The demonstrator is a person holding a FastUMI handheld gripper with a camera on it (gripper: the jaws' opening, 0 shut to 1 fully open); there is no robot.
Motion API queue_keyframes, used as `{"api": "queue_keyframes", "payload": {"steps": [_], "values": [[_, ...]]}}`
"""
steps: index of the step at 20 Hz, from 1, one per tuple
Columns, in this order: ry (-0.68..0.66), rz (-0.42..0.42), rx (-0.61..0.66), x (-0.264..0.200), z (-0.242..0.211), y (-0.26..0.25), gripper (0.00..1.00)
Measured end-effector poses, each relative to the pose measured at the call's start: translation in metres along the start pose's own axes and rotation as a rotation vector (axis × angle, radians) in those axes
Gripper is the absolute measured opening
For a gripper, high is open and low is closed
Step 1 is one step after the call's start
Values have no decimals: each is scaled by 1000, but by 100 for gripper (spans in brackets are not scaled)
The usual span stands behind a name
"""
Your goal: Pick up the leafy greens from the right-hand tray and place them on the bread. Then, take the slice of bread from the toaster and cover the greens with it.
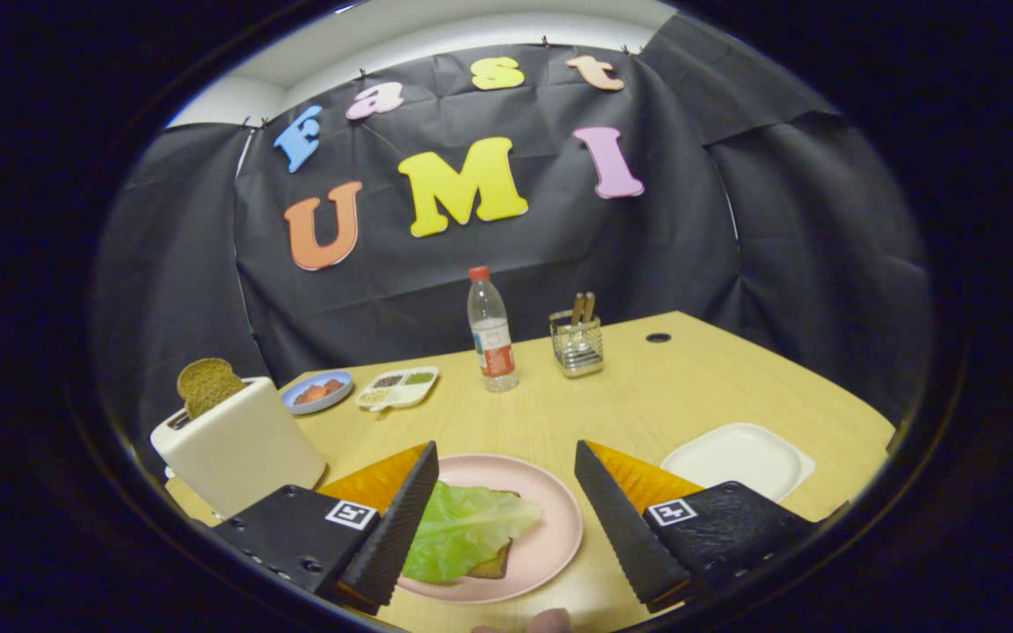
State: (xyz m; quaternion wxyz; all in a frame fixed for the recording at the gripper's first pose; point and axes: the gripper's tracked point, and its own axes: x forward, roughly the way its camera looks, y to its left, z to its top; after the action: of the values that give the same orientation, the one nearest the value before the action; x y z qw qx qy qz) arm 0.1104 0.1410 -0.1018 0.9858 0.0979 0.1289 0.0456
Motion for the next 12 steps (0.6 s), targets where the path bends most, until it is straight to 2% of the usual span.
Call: {"api": "queue_keyframes", "payload": {"steps": [3,8,12], "values": [[-91,10,-39,-23,29,38,96],[-210,156,-118,-62,60,151,96],[-223,213,-127,-72,56,221,96]]}}
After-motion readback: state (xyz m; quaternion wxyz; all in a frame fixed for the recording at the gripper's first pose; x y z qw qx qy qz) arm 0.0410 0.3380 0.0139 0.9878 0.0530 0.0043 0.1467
